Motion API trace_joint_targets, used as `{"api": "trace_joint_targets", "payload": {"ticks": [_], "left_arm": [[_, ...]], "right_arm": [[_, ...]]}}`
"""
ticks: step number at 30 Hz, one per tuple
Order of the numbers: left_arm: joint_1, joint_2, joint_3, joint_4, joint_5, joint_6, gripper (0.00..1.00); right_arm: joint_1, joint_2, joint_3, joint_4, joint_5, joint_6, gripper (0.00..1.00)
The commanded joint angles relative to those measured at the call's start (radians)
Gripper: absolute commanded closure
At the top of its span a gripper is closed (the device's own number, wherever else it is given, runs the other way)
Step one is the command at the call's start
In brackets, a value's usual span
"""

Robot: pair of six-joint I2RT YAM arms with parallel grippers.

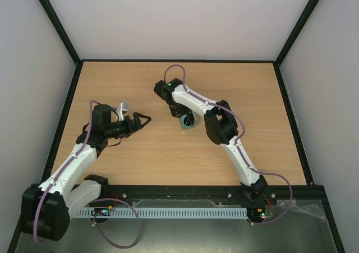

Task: Organize the sunglasses
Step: Place the sunglasses in the sunglasses case.

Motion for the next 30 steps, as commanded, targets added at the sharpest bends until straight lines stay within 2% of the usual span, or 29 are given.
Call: {"api": "trace_joint_targets", "payload": {"ticks": [1,17,30], "left_arm": [[0.009,-0.013,-0.013,0.009,0.029,0.013,0.01],[0.016,0.009,-0.036,0.033,0.031,0.015,0.01],[0.016,0.013,-0.023,0.027,0.033,0.018,0.01]], "right_arm": [[0.025,0.042,0.034,-0.022,-0.008,0.016,0.99],[0.068,0.049,0.050,-0.021,0.009,0.006,0.99],[0.071,0.067,0.055,-0.017,-0.036,-0.018,0.99]]}}
